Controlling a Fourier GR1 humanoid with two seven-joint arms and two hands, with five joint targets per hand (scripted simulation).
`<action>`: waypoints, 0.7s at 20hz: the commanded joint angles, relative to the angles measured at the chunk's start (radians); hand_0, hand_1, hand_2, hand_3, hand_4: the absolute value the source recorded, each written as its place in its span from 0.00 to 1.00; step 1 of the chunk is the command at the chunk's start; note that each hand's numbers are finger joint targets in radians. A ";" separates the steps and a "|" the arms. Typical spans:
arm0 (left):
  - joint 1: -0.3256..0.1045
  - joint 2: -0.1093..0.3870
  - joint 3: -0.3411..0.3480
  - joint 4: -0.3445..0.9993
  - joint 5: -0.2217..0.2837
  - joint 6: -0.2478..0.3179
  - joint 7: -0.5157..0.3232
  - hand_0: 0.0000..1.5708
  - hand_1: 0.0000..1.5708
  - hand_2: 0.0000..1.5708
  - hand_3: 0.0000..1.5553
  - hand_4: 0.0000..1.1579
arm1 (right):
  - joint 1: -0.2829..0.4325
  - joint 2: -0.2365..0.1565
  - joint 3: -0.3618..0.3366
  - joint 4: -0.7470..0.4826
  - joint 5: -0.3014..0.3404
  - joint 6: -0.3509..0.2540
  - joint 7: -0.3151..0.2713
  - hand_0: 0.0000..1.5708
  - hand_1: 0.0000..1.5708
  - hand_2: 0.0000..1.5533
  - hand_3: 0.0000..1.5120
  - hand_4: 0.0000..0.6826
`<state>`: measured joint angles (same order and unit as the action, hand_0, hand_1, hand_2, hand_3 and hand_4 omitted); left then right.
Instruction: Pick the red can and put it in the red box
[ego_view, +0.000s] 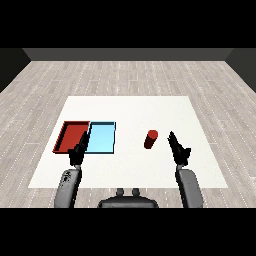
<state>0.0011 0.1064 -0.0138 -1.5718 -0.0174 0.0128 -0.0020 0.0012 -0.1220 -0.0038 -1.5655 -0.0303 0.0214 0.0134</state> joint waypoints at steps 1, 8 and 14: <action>-0.007 -0.012 0.013 0.005 0.010 -0.012 0.021 0.00 0.00 0.00 0.00 0.00 | -0.029 -0.017 -0.059 0.044 -0.010 0.017 -0.018 0.00 0.00 0.00 0.00 0.00; -0.065 -0.068 0.025 -0.116 0.037 0.015 -0.221 0.00 0.00 0.00 0.00 0.00 | -0.156 -0.115 -0.206 0.092 -0.152 0.154 -0.238 0.00 0.00 0.00 0.00 0.00; -0.071 -0.062 0.059 -0.023 0.068 -0.029 -0.342 0.00 0.00 0.00 0.00 0.00 | -0.182 -0.184 -0.276 0.276 -0.186 0.272 -0.383 0.00 0.00 0.00 0.00 0.00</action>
<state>-0.0480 0.0592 0.0374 -1.6139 0.0464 -0.0191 -0.2820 -0.1436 -0.2655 -0.2399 -1.3483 -0.1893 0.2371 -0.3108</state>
